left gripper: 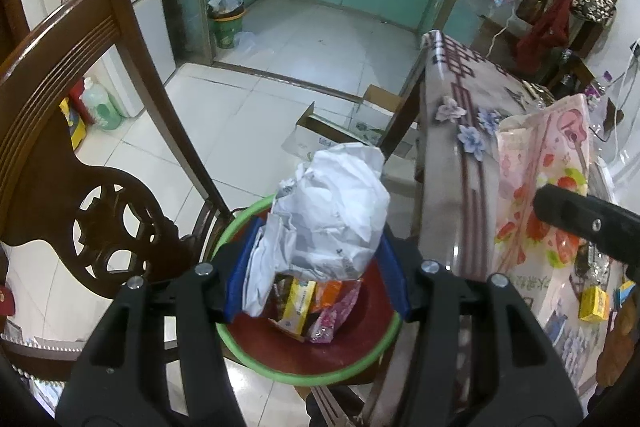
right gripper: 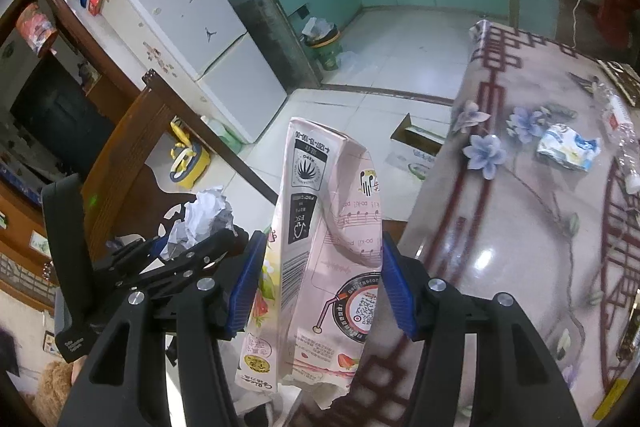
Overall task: Collect trash
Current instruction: 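Open both tools to drop the carton and white paper into the bucket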
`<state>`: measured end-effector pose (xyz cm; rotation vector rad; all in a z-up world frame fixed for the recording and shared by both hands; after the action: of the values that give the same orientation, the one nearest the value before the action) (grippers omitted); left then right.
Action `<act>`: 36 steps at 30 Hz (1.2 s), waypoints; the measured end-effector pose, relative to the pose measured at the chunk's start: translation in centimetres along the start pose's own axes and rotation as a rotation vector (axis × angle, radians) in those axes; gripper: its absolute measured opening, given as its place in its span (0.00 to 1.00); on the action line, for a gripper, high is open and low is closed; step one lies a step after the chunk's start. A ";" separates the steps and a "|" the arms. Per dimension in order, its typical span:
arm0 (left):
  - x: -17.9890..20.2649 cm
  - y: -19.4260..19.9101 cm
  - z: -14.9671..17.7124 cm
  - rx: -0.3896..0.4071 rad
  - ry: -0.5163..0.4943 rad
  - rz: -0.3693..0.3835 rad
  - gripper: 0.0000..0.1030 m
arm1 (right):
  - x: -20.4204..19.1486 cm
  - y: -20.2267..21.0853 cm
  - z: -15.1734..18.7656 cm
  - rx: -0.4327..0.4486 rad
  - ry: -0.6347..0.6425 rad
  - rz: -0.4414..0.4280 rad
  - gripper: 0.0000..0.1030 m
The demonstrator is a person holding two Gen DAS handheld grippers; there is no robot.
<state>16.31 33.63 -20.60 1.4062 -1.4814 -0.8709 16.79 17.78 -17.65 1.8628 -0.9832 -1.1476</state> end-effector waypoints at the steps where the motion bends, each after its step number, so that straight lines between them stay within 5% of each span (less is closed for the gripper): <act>1: -0.2 -0.2 -0.1 -0.003 0.003 -0.002 0.51 | -0.2 -0.4 -0.2 -0.007 0.002 -0.003 0.53; 17: -2.4 -3.1 -1.4 -0.057 0.026 -0.024 0.51 | -2.3 -4.4 -1.8 -0.063 0.021 -0.042 0.54; 32: -3.2 -3.2 -0.9 -0.063 0.046 -0.045 0.52 | -3.0 -4.1 -1.8 -0.043 0.042 -0.062 0.56; 36: -3.4 -3.1 -0.6 -0.070 0.065 -0.053 0.63 | -2.8 -3.4 -1.8 -0.004 0.027 -0.066 0.69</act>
<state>17.84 36.76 -23.70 1.4144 -1.3574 -0.8936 18.31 22.08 -18.91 1.9152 -0.9099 -1.1585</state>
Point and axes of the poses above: each gripper's, at about its wrist camera, not at the fingertips, and y roughly against the way its jaws point, x to its right, z to its underside, the point moved 5 cm from there along -y, roughly the way its jaws point, and after that the axes turned 12 degrees about -x, right-handed, at the moved point
